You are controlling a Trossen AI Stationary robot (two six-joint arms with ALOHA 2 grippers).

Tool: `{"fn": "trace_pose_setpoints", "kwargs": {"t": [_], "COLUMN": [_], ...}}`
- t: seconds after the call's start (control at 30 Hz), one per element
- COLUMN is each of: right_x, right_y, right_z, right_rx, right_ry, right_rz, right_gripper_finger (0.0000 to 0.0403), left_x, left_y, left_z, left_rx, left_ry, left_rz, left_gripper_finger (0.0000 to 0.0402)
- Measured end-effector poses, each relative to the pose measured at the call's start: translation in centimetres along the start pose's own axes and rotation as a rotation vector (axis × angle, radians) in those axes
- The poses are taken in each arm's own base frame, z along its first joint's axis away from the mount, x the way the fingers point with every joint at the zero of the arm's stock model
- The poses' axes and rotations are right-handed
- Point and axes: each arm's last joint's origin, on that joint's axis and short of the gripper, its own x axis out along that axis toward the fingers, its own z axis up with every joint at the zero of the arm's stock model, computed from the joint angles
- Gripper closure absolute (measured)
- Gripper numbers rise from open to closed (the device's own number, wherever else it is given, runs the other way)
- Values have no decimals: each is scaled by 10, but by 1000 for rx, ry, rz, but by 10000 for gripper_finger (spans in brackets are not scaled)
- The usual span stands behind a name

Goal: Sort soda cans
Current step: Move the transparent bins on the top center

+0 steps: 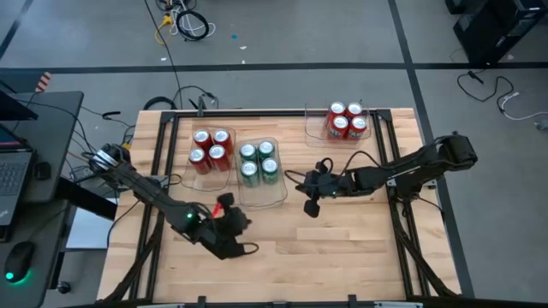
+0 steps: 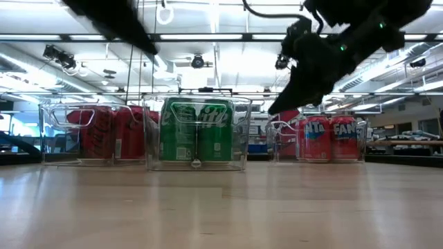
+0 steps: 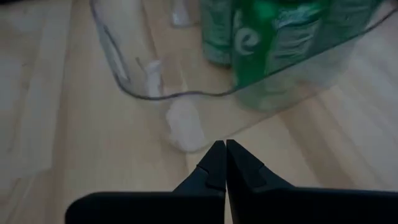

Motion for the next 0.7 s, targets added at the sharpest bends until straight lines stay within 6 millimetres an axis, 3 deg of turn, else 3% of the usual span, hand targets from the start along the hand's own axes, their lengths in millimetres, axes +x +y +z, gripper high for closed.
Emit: {"fn": "trace_pose_setpoints", "kwargs": {"t": [0.13,0.4,0.7], "right_x": [18,52,57], "right_y": [4,2,-5], "right_z": [-8,-13,-8], "right_rx": [5,38,27], "right_ry": [-9,-74,-118], "right_rz": [60,137,171], "right_gripper_finger": [403,403,403], "left_x": [15,53,78], "left_y": [-7,4,19], "left_z": [1,-6,-7], "left_rx": [47,105,64], "left_ry": [-12,76,25], "left_rz": [-28,69,40], "left_gripper_finger": [402,402,402]}}
